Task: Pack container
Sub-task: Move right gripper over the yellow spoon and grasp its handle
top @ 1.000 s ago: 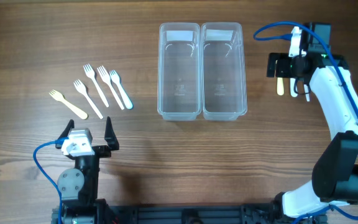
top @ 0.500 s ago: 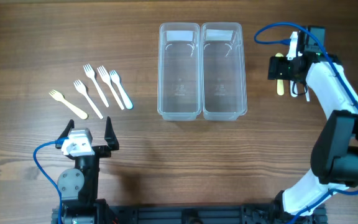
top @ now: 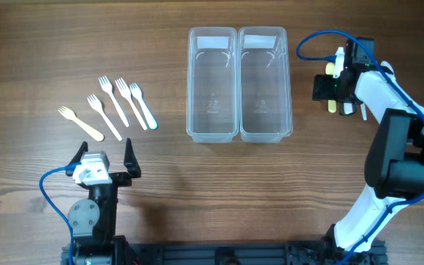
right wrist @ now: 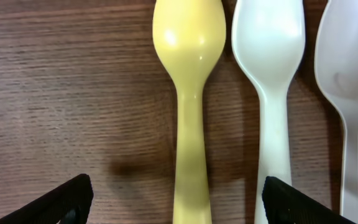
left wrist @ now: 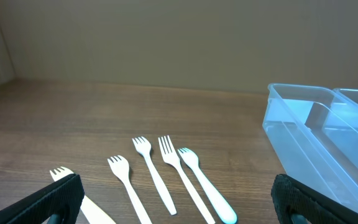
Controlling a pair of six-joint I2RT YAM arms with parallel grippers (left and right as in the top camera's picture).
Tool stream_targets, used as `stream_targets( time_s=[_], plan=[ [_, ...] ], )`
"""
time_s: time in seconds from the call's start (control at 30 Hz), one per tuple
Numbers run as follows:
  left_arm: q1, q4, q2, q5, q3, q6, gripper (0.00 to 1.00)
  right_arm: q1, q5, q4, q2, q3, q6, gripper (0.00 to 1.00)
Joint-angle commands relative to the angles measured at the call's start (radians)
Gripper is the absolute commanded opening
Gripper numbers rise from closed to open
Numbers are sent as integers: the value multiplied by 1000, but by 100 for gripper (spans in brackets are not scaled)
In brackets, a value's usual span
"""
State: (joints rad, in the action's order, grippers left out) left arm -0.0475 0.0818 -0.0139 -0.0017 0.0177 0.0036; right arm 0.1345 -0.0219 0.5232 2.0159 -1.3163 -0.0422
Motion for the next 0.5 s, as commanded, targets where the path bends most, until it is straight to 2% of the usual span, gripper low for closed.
stream_targets(
  time_s=[0.0, 0.1, 0.2, 0.3, 0.37, 0.47],
  plan=[
    [6, -3, 9, 9, -8, 19, 100, 2, 23, -9, 24, -11, 19, 85],
    [6, -3, 9, 9, -8, 19, 100, -2, 23, -12, 24, -11, 19, 79],
    [6, -3, 9, 9, -8, 19, 100, -14, 23, -14, 24, -11, 18, 68],
    [6, -3, 9, 9, -8, 19, 100, -23, 23, -16, 24, -11, 15, 62],
    [6, -3, 9, 9, -8, 19, 100, -24, 23, -16, 24, -11, 16, 54],
    [6, -3, 9, 9, -8, 19, 100, -24, 23, -16, 25, -11, 15, 48]
  ],
)
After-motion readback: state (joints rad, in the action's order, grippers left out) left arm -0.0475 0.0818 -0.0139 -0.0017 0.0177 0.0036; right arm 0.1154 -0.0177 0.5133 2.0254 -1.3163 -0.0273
